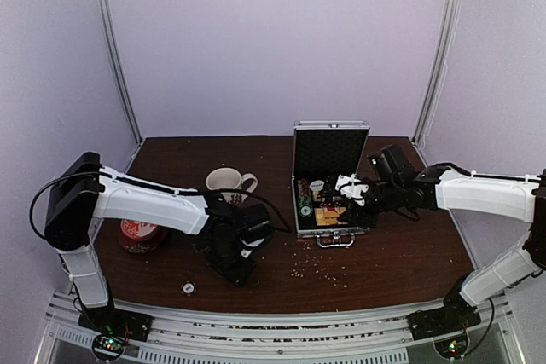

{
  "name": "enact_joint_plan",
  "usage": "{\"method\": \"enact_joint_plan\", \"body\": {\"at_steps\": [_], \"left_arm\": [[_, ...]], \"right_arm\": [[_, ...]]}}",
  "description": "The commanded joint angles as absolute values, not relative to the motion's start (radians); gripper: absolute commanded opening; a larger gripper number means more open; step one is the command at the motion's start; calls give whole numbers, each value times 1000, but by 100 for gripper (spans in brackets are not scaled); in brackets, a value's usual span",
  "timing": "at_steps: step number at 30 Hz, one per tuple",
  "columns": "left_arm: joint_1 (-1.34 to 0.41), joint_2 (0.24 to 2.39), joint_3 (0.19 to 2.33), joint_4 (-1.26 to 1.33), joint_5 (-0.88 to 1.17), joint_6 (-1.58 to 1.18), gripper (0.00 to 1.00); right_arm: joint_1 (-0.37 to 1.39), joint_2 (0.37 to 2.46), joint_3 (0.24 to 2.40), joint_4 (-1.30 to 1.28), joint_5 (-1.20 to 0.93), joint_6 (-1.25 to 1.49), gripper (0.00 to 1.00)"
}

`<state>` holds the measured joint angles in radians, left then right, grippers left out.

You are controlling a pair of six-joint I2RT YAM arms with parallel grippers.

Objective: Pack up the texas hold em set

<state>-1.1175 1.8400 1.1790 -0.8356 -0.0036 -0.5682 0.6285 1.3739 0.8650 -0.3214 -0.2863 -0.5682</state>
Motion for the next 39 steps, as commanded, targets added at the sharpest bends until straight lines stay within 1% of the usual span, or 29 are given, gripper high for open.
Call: {"method": "enact_joint_plan", "body": {"at_steps": [1, 4, 10, 14, 18, 23, 27, 29, 34, 37, 39], "left_arm": [[-1185, 1946, 1390, -803, 2, -494, 37], [-1205, 2037, 1527, -803, 7, -458, 36], [-1226, 2200, 1773, -824, 11, -396, 36], [-1233, 2266, 1857, -825, 13, -377, 36], [-1233, 2297, 1882, -826, 1, -372, 36], [-1232, 2307, 1886, -840, -20, -368, 44], [-1233, 2310, 1889, -840, -15, -363, 47], [-1232, 2307, 1894, -848, -15, -359, 50], [-1232, 2227, 1891, -864, -60, -352, 52], [-1221, 2154, 1883, -890, -118, -324, 54], [-1205, 2108, 1862, -909, -169, -296, 54]], "right_arm": [[550, 1328, 893, -308, -292, -525, 54], [490, 1289, 895, -298, -305, -506, 54], [440, 1261, 893, -292, -315, -496, 54], [437, 1266, 893, -288, -314, -495, 54], [437, 1271, 894, -290, -316, -495, 54], [436, 1273, 893, -291, -320, -497, 54], [437, 1275, 900, -295, -329, -498, 54], [437, 1276, 907, -301, -333, -499, 54], [437, 1283, 947, -355, -363, -502, 55], [440, 1309, 1000, -450, -435, -537, 58], [448, 1331, 1021, -494, -442, -545, 59]]}}
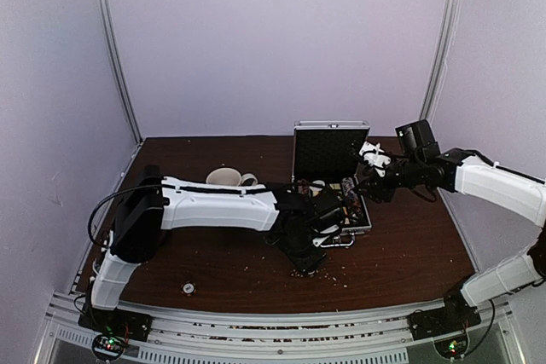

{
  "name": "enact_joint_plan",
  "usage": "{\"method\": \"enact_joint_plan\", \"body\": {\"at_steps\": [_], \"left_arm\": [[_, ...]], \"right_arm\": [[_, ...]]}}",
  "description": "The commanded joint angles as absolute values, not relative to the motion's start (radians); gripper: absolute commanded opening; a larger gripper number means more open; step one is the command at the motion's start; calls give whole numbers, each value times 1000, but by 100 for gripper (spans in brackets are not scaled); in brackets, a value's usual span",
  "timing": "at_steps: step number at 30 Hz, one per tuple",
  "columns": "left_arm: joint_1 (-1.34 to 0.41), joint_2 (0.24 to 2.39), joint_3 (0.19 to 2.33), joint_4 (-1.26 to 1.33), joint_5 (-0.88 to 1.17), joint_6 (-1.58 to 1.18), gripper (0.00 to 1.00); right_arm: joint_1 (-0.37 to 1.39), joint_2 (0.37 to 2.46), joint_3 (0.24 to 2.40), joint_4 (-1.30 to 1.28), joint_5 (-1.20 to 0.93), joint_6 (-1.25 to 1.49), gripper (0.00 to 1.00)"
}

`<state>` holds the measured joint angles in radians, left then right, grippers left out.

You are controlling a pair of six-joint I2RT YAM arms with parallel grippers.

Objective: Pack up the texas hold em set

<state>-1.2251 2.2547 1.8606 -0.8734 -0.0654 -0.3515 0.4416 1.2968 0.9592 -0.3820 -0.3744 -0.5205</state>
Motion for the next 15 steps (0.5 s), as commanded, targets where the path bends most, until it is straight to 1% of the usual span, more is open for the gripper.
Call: {"method": "enact_joint_plan", "body": {"at_steps": [1, 4, 8, 11, 15], "left_arm": [[-1196, 2085, 1844, -914, -210, -281, 54], [-1155, 2000, 1765, -900, -335, -238, 54], [-1063, 1859, 1618, -770, -438, -199, 54], [-981, 1730, 1524, -634, -473, -166, 54], [-929, 1565, 1372, -429, -526, -95, 57]], "right_arm": [[460, 1340, 1024, -501, -427, -548, 60], [509, 1354, 1023, -529, -377, -589, 63], [592, 1379, 1034, -603, -389, -659, 65], [671, 1430, 1048, -677, -393, -733, 64], [777, 1515, 1065, -716, -347, -747, 60]]}}
